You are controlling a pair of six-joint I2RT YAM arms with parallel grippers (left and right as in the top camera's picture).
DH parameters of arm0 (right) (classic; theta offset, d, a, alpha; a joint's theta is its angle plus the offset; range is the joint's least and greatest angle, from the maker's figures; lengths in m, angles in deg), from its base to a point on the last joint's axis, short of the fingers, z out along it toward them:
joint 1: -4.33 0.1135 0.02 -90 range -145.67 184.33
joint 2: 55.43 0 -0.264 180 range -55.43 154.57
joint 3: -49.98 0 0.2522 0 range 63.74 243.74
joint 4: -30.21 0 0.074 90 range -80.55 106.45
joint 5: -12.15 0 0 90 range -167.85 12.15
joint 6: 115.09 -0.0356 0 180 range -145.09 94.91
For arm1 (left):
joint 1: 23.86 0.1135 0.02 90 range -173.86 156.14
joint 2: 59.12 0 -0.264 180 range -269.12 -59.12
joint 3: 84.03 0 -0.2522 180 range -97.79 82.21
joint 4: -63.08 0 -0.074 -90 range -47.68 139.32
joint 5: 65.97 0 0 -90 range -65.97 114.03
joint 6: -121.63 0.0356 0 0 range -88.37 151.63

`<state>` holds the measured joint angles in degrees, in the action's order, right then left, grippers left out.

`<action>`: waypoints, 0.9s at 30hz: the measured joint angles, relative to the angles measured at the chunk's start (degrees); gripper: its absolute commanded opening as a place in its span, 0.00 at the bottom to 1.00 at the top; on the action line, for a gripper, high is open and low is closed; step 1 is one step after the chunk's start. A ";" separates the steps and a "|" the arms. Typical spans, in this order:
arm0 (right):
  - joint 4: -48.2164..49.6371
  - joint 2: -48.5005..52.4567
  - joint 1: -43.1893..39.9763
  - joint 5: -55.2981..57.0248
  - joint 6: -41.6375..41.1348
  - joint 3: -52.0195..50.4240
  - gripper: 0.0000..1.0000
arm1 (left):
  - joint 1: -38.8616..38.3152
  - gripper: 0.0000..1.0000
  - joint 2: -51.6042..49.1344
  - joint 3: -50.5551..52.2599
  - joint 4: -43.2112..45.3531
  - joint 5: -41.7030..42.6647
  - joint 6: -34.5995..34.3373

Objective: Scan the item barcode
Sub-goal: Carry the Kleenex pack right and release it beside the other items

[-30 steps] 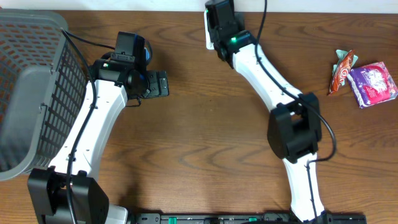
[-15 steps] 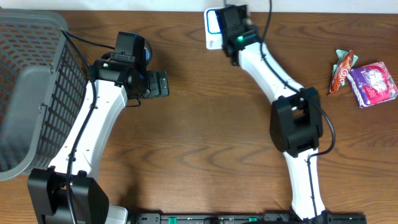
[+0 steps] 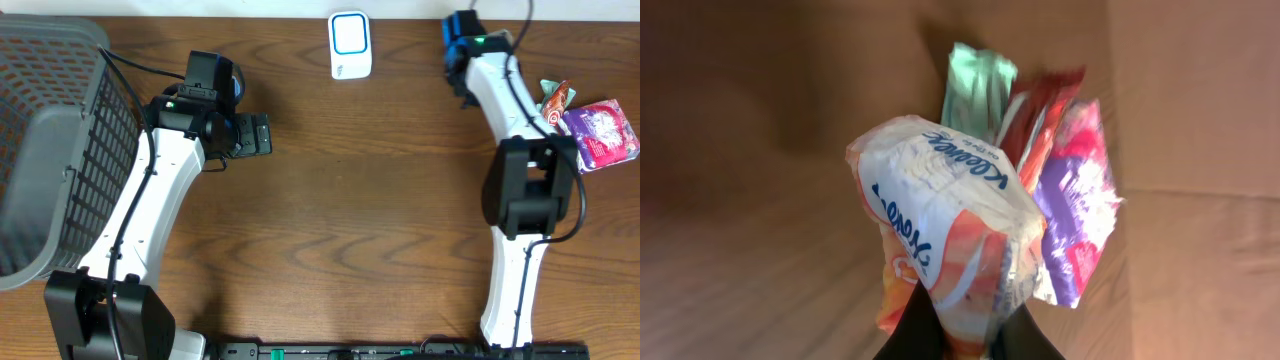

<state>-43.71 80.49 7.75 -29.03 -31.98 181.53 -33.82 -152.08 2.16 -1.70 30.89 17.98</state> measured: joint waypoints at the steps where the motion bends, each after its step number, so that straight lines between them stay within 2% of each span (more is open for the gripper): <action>1: -0.52 0.00 -0.81 -0.87 0.02 0.00 0.01 | 0.00 0.98 0.00 0.00 0.02 0.00 0.00; 4: -2.73 0.00 -3.54 -4.20 -0.24 0.00 0.01 | 0.00 0.98 0.00 0.00 0.02 0.02 0.00; 5: -3.08 0.00 -4.33 -4.76 -0.42 0.00 0.05 | 0.00 0.98 0.00 0.00 0.02 0.00 0.00; 8: -3.80 0.00 -6.54 -6.12 -1.14 0.00 0.51 | 0.00 0.98 0.00 0.00 0.02 0.00 0.00; 9: -4.02 0.00 -7.21 -6.67 -1.27 0.00 0.54 | 0.00 0.98 0.00 0.00 0.02 0.00 0.00; 15: -6.16 0.00 -10.10 -8.59 -3.04 0.00 0.60 | 0.00 0.98 0.00 0.00 0.00 0.02 0.00; 21: -6.43 -0.33 -10.21 -9.25 -4.07 0.00 0.62 | 0.00 0.98 0.00 0.00 0.02 0.00 0.00; 27: -5.53 -5.86 -10.10 -9.73 -4.81 -0.02 0.69 | 0.00 0.98 0.00 0.00 0.02 0.00 0.00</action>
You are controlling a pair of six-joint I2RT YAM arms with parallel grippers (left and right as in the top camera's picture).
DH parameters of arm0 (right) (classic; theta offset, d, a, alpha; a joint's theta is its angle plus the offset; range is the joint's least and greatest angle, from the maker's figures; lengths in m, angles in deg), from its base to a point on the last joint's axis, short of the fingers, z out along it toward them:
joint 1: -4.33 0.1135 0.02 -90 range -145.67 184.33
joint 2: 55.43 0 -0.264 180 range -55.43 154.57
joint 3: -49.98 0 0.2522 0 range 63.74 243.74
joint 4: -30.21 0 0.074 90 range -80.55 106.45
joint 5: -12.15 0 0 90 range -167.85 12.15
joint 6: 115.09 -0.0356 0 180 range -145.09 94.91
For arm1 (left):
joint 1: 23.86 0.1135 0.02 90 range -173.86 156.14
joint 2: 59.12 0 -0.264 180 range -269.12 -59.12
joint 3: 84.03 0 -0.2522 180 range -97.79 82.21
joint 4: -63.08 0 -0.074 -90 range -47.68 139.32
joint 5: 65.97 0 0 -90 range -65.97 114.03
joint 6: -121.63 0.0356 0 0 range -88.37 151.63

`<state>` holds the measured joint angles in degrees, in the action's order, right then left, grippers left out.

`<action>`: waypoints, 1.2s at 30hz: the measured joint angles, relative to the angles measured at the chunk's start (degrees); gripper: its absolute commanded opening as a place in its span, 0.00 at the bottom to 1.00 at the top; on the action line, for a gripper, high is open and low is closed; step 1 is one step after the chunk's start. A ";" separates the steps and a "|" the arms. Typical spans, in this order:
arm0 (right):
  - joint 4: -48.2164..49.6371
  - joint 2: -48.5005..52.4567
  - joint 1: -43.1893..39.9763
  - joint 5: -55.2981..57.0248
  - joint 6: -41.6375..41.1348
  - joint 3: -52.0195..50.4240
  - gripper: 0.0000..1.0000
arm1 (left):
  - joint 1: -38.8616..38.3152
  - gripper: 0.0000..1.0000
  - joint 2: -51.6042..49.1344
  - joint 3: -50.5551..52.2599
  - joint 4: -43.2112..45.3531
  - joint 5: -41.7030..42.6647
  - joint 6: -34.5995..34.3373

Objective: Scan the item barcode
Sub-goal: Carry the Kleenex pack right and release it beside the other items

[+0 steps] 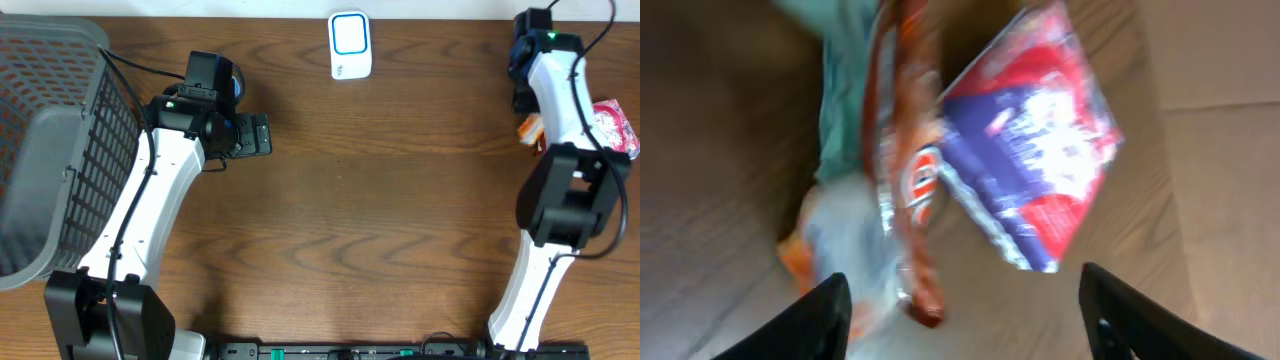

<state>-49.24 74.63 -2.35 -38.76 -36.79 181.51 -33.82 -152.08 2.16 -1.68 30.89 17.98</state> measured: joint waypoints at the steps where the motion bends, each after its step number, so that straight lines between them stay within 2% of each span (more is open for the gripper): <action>1: 0.09 -1.27 0.00 -0.02 -0.02 0.00 0.70 | 0.00 0.98 0.00 0.00 0.00 0.00 0.00; 4: 0.33 -5.55 0.00 -0.13 -0.04 0.04 0.68 | 0.00 0.98 0.00 0.00 -0.02 0.00 0.00; 5: 0.28 -6.51 0.00 -0.37 -0.02 0.15 0.64 | 0.00 0.98 0.00 0.00 0.00 0.02 0.00; 9: 0.13 -7.76 0.00 -4.35 0.35 0.37 0.37 | 0.00 0.98 0.00 0.00 0.00 0.02 0.00; 14: -1.11 -7.48 0.00 -16.96 0.35 0.35 0.20 | 0.00 0.98 0.00 0.00 0.00 0.02 0.00; 21: -6.03 -7.45 0.04 -25.90 0.22 0.35 0.08 | 0.00 0.98 0.00 0.00 0.00 0.02 0.00; 25: -8.22 -7.45 0.04 -27.26 0.13 0.00 0.06 | 0.00 0.98 0.00 0.00 -0.02 0.00 0.00; 29: -7.85 -7.45 0.04 -25.81 0.15 -2.78 0.02 | 0.00 0.98 0.00 0.00 -0.02 0.00 0.00; 36: -4.31 -7.45 -0.11 -19.08 -1.31 -9.14 0.02 | 0.00 0.98 0.00 0.00 0.00 0.02 0.00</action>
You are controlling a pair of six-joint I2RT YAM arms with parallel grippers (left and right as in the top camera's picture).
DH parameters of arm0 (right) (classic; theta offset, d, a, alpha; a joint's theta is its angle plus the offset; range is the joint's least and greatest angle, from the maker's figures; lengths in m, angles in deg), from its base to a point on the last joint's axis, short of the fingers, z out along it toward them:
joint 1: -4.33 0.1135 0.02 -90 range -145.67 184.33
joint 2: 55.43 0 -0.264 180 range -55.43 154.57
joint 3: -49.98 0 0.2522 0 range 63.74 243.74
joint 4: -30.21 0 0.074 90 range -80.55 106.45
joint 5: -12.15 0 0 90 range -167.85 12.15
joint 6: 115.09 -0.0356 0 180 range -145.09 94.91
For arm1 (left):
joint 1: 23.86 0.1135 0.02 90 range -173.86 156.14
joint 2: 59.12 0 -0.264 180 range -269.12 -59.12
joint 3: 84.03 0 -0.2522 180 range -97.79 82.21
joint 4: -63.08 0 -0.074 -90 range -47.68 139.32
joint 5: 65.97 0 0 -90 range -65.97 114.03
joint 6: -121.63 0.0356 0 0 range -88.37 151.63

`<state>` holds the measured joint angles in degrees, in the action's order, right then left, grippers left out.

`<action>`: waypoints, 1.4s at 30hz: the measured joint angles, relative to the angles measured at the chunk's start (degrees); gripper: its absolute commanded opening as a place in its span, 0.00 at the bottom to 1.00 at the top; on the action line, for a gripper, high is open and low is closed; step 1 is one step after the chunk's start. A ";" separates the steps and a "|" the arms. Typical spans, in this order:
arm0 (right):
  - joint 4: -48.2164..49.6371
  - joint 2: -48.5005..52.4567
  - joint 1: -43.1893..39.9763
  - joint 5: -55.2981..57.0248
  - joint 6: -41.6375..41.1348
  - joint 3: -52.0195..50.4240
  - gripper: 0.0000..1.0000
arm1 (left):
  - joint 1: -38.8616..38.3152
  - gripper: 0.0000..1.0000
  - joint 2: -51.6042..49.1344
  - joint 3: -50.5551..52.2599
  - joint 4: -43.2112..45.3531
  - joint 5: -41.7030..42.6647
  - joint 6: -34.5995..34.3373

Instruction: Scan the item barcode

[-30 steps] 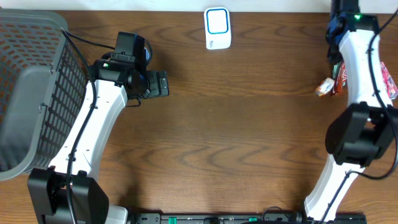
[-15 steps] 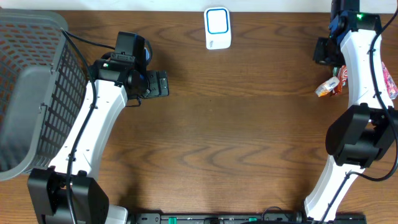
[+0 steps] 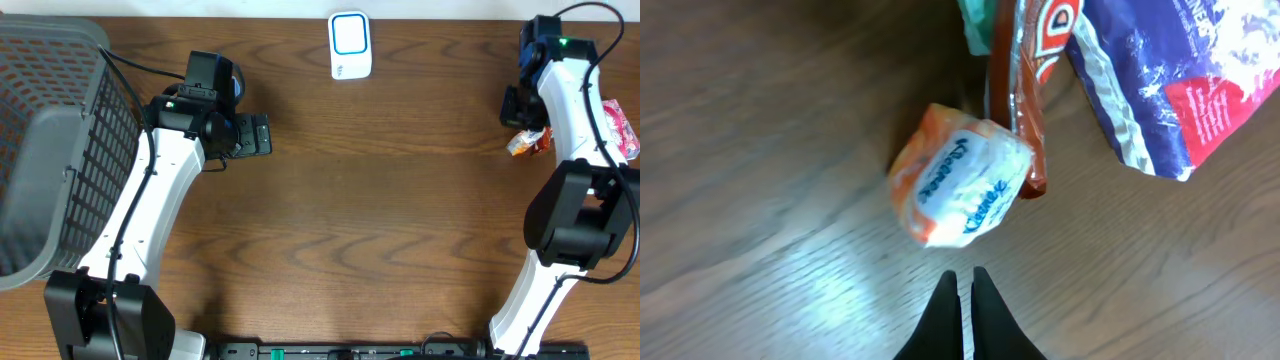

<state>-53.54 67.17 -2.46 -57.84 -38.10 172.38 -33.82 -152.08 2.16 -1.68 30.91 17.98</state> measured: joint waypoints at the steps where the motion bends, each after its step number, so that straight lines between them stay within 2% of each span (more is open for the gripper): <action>1: 0.83 0.00 -0.09 0.52 -0.15 -1.05 0.02 | 0.00 0.98 0.00 0.00 0.00 -0.02 0.00; 11: 8.55 0.00 -0.85 2.40 -0.63 -8.57 0.03 | 0.00 0.98 0.00 0.00 -0.02 0.00 0.00; 16: 16.55 0.00 -0.85 2.58 -0.68 -11.34 0.02 | 0.00 0.98 0.00 0.00 -0.02 0.00 0.00; 22: 25.73 0.00 -0.85 2.58 -0.90 -12.98 0.07 | 0.00 0.98 0.00 0.00 0.00 -0.02 0.00; 24: 26.99 0.00 -0.85 2.58 -1.05 -13.03 0.04 | 0.00 0.98 0.00 0.00 0.00 0.00 0.00; 26: 27.61 0.00 -0.85 2.58 -0.98 -13.03 0.01 | 0.00 0.98 0.00 0.00 0.00 0.00 0.00; 42: 22.05 -2.60 -0.28 -2.21 -0.79 -12.07 0.01 | 0.00 0.98 0.00 0.00 0.00 -0.02 0.00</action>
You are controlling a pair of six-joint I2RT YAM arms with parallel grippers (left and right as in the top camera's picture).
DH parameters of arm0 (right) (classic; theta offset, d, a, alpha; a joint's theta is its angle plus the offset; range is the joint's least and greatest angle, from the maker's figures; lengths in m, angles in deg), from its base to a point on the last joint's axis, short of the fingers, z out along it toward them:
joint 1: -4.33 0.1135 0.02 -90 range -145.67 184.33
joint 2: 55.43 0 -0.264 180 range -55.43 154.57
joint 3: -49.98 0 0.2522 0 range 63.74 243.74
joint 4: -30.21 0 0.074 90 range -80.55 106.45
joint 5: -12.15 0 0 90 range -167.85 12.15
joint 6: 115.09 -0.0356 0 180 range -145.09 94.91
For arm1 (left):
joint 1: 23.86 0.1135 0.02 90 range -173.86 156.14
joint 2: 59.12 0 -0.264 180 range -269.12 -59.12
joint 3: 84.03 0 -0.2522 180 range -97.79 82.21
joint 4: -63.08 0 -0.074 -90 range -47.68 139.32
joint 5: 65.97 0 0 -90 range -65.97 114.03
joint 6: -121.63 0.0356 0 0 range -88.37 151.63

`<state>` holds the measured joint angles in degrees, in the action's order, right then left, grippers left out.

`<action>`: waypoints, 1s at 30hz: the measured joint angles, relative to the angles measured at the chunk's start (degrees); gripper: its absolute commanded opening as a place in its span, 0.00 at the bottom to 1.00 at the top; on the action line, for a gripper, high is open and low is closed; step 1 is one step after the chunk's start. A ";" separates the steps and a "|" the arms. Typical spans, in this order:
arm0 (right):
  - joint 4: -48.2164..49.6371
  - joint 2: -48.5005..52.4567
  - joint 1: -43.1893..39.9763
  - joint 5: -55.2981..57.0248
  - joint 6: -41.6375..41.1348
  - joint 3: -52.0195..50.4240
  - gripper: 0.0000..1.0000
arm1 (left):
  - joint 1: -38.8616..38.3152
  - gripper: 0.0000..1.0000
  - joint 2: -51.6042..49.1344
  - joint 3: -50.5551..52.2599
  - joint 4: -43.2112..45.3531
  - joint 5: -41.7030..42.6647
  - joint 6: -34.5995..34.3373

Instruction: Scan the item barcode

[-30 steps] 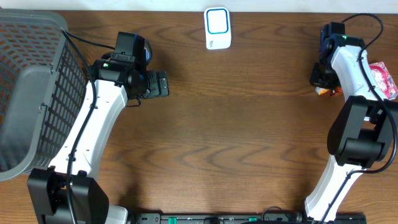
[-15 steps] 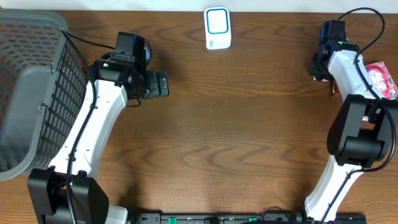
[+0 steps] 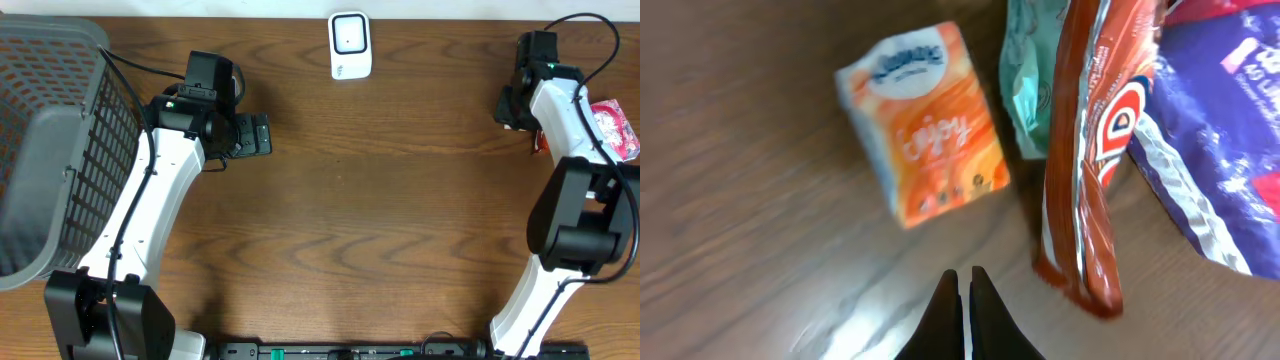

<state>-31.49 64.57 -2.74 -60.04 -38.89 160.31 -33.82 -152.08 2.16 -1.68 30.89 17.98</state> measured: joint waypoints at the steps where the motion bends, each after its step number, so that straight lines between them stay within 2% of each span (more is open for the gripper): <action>1: -0.57 -1.03 0.20 -0.37 0.02 0.00 0.01 | 0.00 0.98 0.00 0.00 0.00 0.00 0.00; 6: -5.35 -11.17 0.94 -4.55 0.17 0.00 0.04 | 0.00 0.98 0.00 0.00 -0.02 0.00 0.00; 12: -17.42 -26.60 0.94 -12.00 0.35 0.59 0.17 | 0.00 0.98 0.00 0.00 0.00 0.00 0.00; 14: -20.90 -30.23 1.05 -14.08 0.46 0.59 0.25 | 0.00 0.98 0.00 0.00 0.00 0.02 0.00; 16: -23.39 -33.46 1.53 -15.47 0.55 0.22 0.49 | 0.00 0.98 0.00 0.00 -0.02 0.00 0.00; 18: -24.06 -37.20 2.75 -16.61 0.42 -1.62 0.88 | 0.00 0.98 0.00 0.00 0.02 0.00 0.00; 19: -23.98 -39.65 3.76 -17.00 0.46 -3.63 0.99 | 0.00 0.98 0.00 0.00 0.02 0.00 0.00; 26: -20.15 -59.80 12.20 -18.58 -1.29 -20.94 0.99 | 0.00 0.98 0.00 0.00 -0.02 0.00 0.00; 30: -20.17 -68.98 14.69 -18.95 -6.82 -27.76 0.99 | 0.00 0.98 0.00 0.00 -0.02 0.00 0.00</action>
<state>-51.66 -4.41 11.95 -78.99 -45.71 132.55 -33.82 -152.08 2.16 -1.70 30.89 17.98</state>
